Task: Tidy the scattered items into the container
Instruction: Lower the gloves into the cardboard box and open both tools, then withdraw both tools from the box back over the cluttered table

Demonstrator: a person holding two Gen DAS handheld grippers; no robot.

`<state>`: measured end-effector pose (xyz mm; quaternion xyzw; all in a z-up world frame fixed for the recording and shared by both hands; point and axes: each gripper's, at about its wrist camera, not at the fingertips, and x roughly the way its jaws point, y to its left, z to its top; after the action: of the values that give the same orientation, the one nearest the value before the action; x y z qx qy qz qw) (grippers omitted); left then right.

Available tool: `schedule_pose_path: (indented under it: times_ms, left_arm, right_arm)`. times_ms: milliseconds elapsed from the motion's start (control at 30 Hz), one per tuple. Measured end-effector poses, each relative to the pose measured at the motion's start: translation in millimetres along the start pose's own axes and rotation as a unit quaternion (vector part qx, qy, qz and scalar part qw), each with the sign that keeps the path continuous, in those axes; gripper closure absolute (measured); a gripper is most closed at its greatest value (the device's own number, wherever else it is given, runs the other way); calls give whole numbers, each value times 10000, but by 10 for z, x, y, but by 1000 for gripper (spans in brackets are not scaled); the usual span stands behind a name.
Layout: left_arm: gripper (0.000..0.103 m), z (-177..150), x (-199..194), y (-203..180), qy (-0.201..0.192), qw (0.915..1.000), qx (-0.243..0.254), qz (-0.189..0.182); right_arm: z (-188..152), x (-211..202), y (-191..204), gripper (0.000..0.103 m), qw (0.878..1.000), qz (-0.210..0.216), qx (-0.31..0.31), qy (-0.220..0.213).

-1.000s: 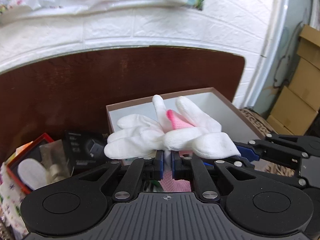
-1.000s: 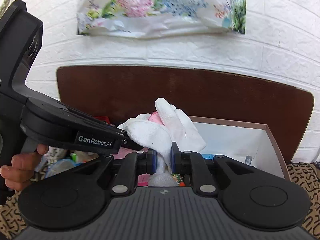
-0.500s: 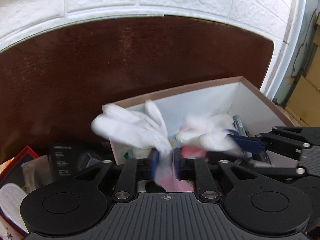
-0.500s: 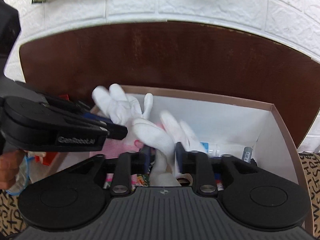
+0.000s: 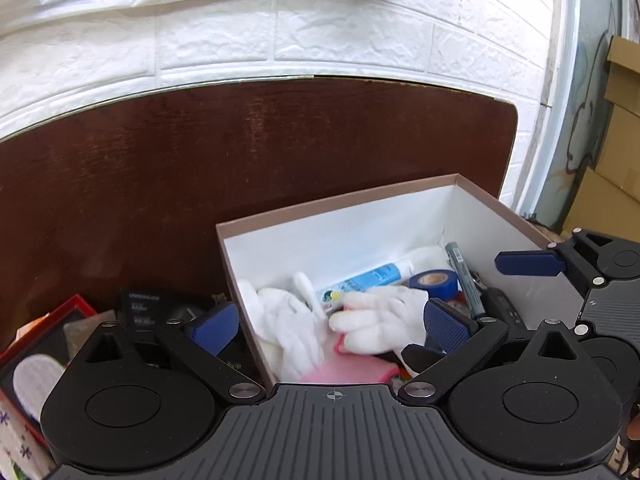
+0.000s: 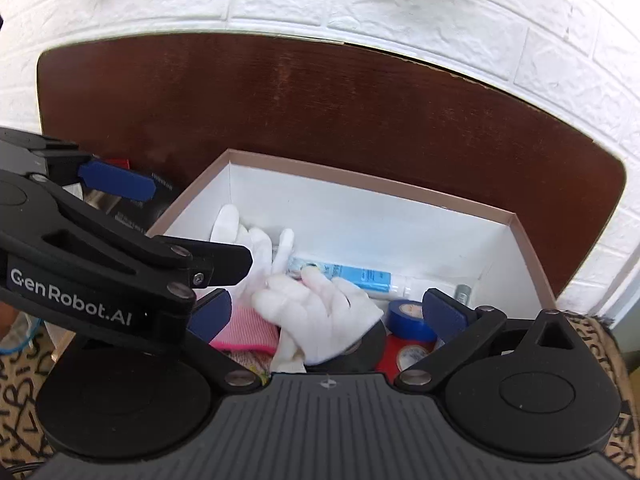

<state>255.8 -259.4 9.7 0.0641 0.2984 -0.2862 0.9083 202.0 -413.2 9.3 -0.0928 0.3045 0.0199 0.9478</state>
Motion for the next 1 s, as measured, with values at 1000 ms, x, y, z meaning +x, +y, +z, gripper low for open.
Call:
schedule_pose_path:
  times_ms: [1000]
  left_arm:
    - [0,-1148,-1847,-9,-622,9958,-458,489]
  right_arm:
    - [-630,-1358,1118,0,9925,377,-451,-1069]
